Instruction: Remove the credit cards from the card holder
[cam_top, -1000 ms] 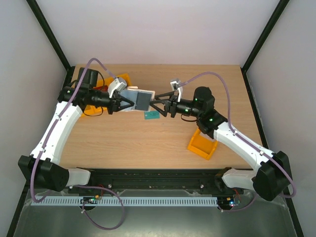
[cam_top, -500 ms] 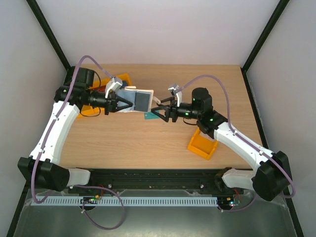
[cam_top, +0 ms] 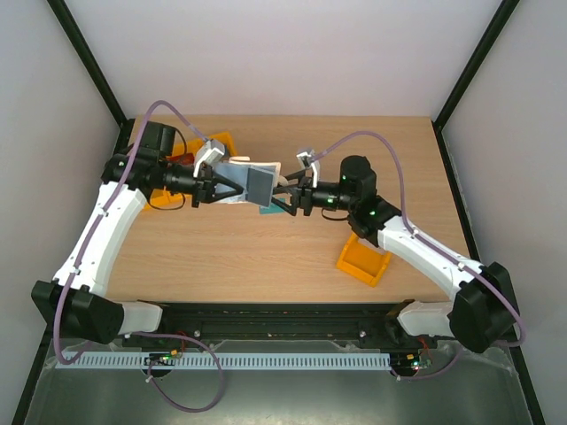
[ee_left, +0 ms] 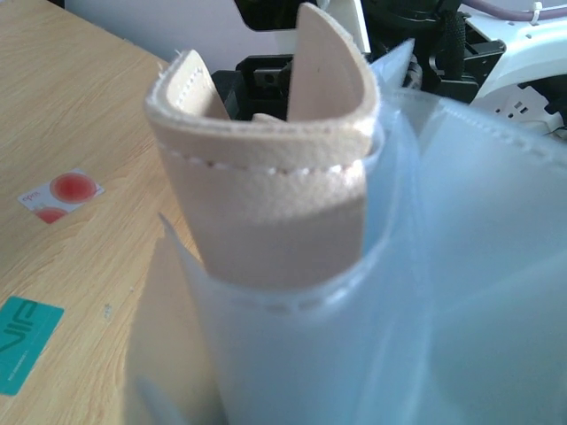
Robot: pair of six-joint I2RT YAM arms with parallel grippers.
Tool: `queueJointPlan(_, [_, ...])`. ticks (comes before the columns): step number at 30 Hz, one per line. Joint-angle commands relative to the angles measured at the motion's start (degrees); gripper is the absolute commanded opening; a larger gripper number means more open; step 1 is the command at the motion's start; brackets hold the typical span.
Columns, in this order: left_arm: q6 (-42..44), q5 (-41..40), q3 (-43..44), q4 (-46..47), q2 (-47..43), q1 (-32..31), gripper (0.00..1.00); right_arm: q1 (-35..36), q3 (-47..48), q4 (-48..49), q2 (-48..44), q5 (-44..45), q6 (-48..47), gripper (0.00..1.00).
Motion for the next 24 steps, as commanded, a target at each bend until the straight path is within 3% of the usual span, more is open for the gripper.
queueJointPlan(1, [-4.00, 0.57, -1.72, 4.30, -0.07, -1.06, 0.02, 2.77, 3.46, 7.03, 2.02, -2.56, 3.13, 0.70])
queueJointPlan(6, [-6.22, -0.53, -3.19, 6.83, 0.15, -2.17, 0.02, 6.06, 5.49, 7.60, 4.45, 0.02, 3.88, 0.78])
queueJointPlan(10, [-6.12, 0.05, -3.23, 6.52, 0.15, -2.71, 0.02, 6.67, 4.89, 10.78, 4.91, 4.15, 5.99, 0.77])
queueJointPlan(12, [-4.94, 0.93, -3.23, 5.71, 0.07, -2.77, 0.02, 6.64, 4.80, 10.51, 5.00, 6.14, 5.89, 0.69])
queueJointPlan(20, [-3.05, 2.39, -3.97, 3.99, -0.20, -2.74, 0.02, 6.70, 4.63, 9.57, 4.82, 7.80, 6.09, 0.23])
queueJointPlan(24, [-0.93, 2.33, -2.52, 1.81, -0.14, -2.34, 0.15, 6.44, 3.69, 9.54, 3.21, 7.23, 5.51, 0.04])
